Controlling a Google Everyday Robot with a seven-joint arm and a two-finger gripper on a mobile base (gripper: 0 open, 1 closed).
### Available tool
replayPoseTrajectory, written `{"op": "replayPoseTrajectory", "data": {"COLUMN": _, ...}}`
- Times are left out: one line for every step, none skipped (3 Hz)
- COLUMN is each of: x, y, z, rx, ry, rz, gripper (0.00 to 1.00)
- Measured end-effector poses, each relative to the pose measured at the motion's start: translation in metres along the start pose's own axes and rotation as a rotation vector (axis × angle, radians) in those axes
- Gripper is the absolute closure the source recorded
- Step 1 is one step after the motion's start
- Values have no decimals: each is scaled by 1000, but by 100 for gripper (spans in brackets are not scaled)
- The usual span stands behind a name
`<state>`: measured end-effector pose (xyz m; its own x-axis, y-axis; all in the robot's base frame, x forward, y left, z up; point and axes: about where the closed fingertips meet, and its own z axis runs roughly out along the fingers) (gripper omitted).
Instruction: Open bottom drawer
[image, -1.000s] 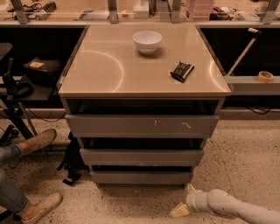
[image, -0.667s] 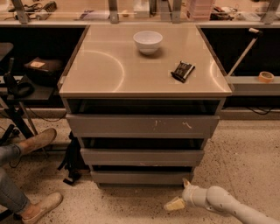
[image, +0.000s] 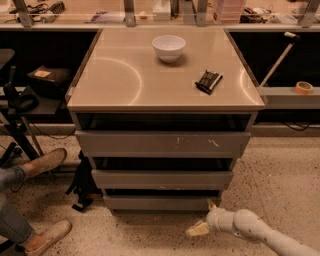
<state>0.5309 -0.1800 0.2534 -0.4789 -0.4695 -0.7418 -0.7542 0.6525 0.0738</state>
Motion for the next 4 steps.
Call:
{"op": "replayPoseTrajectory", "data": {"x": 3, "y": 1, "z": 26, "rx": 22, "ry": 24, "rz": -7, "gripper": 0}}
{"op": "replayPoseTrajectory", "data": {"x": 0, "y": 16, "z": 71, "rx": 38, "ry": 93, "rz": -66, "gripper": 0}}
{"op": "replayPoseTrajectory", "data": {"x": -21, "y": 17, "z": 99, "rx": 58, "ry": 85, "rz": -124, "gripper": 0}}
{"op": "replayPoseTrajectory", "data": {"x": -16, "y": 14, "z": 98, "rx": 59, "ry": 81, "rz": -112, "gripper": 0}}
